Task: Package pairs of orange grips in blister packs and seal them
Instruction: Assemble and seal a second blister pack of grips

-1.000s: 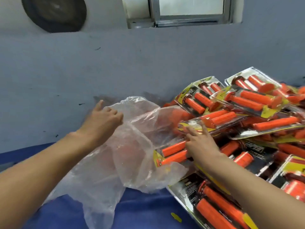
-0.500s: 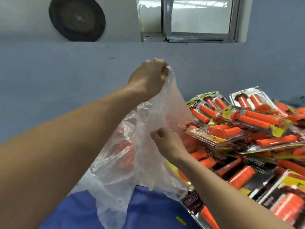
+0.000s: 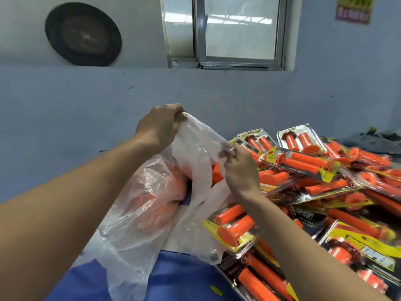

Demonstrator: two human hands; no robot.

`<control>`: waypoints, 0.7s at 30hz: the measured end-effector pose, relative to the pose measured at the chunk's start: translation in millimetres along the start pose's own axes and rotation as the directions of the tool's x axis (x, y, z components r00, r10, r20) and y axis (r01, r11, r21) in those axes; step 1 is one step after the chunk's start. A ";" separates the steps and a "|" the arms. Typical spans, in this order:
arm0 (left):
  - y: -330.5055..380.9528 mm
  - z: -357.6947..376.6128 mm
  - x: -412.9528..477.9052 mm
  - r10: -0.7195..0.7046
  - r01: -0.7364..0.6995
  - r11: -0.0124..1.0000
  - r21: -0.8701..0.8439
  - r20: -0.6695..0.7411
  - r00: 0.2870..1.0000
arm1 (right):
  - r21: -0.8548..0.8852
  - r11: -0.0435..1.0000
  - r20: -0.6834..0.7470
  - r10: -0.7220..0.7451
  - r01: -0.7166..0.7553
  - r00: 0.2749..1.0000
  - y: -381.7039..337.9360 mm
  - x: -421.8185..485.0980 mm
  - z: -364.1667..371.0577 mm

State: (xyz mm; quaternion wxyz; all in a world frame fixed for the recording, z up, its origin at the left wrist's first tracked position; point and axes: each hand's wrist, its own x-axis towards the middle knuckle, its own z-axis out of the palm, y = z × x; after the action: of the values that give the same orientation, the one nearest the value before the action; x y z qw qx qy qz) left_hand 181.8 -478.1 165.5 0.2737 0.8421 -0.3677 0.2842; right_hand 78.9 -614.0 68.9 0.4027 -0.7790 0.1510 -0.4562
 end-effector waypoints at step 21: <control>-0.7 15.6 -47.5 -0.235 0.214 0.946 -0.243 -0.058 0.970 | -0.247 0.581 0.035 -0.795 0.776 0.606 -26.0 -104.0 4.1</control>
State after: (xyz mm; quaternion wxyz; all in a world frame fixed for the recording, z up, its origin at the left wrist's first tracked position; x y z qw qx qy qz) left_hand 159.7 -466.1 122.3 0.4176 0.8271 -0.2882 0.2419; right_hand 22.8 -533.0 26.4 0.0572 -0.7885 -0.1397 -0.5962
